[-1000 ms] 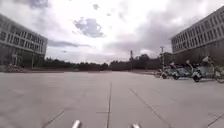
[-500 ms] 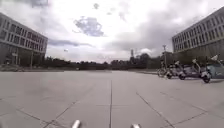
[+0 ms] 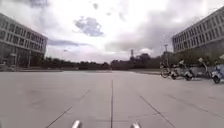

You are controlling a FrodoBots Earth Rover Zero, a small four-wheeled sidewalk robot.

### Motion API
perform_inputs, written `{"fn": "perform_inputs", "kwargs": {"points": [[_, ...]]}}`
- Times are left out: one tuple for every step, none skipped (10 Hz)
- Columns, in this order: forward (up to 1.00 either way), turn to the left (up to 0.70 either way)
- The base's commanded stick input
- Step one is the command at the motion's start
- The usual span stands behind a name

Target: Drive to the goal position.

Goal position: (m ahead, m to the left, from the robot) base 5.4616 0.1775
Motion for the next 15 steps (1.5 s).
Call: {"fn": "perform_inputs", "kwargs": {"points": [[1.0, 0.0], [1.0, 0.0], [1.0, 0.0], [1.0, 0.0], [1.0, 0.0], [1.0, 0.0], [1.0, 0.0], [1.0, 0.0], [1.0, 0.0], [1.0, 0.0], [1.0, -0.01], [1.0, -0.05], [1.0, -0.19], [1.0, -0.27], [1.0, -0.12]]}}
